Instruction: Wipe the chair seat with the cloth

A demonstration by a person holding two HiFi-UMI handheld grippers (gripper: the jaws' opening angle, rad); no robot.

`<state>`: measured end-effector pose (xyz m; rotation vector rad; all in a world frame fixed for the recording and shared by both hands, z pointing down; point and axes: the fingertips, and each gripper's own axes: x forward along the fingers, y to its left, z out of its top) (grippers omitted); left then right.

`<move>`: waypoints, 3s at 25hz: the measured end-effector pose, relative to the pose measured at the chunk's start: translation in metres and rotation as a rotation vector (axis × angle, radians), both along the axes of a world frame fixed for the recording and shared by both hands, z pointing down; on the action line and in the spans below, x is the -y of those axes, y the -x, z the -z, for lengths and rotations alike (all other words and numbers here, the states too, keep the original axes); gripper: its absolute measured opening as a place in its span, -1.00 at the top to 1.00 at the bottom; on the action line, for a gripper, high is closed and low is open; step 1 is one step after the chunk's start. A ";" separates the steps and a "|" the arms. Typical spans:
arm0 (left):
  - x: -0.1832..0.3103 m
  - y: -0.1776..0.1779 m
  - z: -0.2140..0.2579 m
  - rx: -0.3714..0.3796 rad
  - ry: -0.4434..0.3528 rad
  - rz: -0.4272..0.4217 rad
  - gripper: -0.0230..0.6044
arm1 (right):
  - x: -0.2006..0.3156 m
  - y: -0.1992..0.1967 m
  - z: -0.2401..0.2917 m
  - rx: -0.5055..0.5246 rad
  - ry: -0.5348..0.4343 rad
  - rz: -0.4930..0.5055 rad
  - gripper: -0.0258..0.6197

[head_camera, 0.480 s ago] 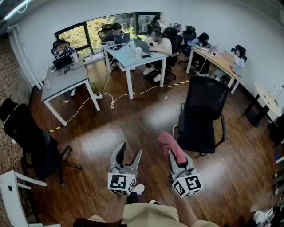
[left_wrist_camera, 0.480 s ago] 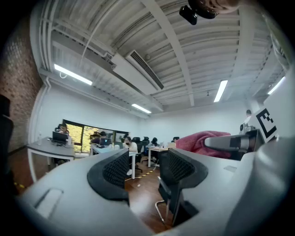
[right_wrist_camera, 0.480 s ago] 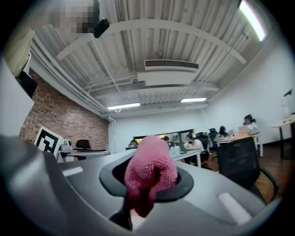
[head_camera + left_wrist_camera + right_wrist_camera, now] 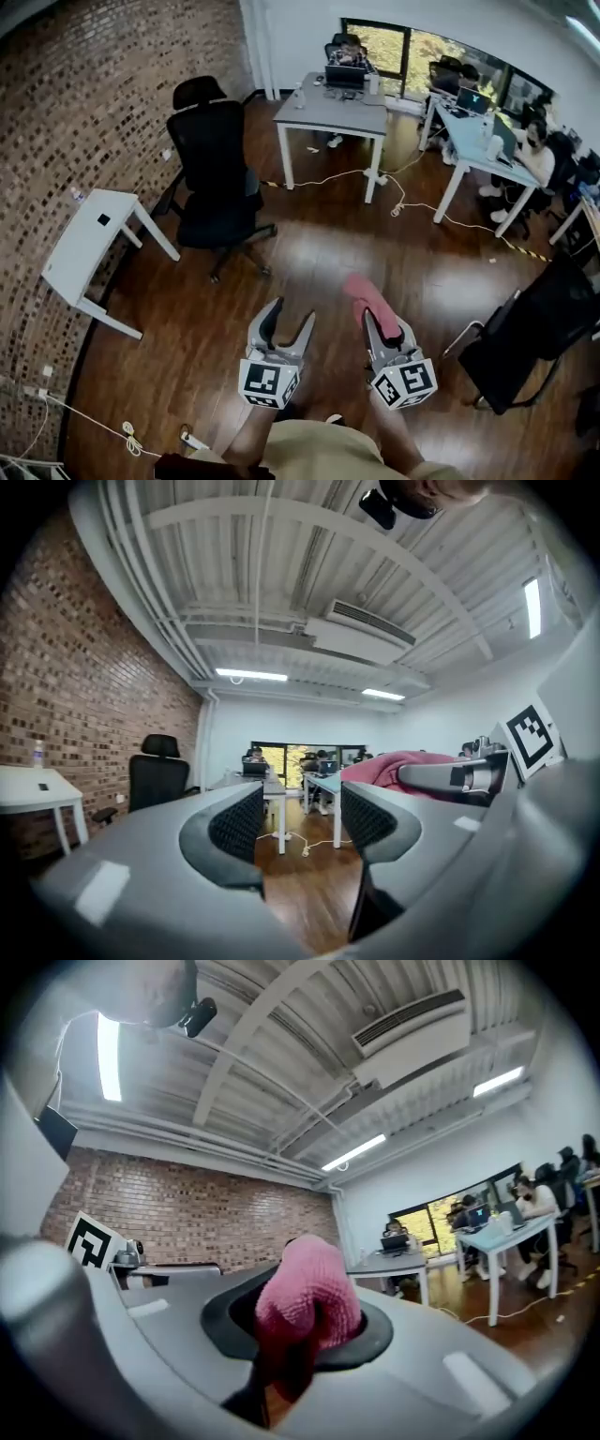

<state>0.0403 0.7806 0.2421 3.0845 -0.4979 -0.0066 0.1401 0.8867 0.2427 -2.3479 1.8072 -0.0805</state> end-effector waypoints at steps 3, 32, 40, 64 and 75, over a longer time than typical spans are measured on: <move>0.048 0.068 -0.001 -0.005 0.005 0.140 0.16 | 0.066 0.054 0.002 -0.008 -0.005 0.145 0.69; 0.445 0.470 -0.030 -0.027 0.020 0.829 0.17 | 0.554 0.435 -0.023 -0.042 0.026 0.867 0.69; 0.589 0.350 -0.028 0.051 -0.001 0.584 0.16 | 0.677 0.331 -0.032 0.031 0.064 0.693 0.69; 0.984 0.059 -0.177 0.197 0.195 0.031 0.16 | 1.003 0.063 -0.243 0.262 0.422 0.223 0.68; 1.140 -0.061 -0.312 0.317 0.302 0.003 0.17 | 1.239 -0.004 -0.481 0.504 0.640 0.430 0.68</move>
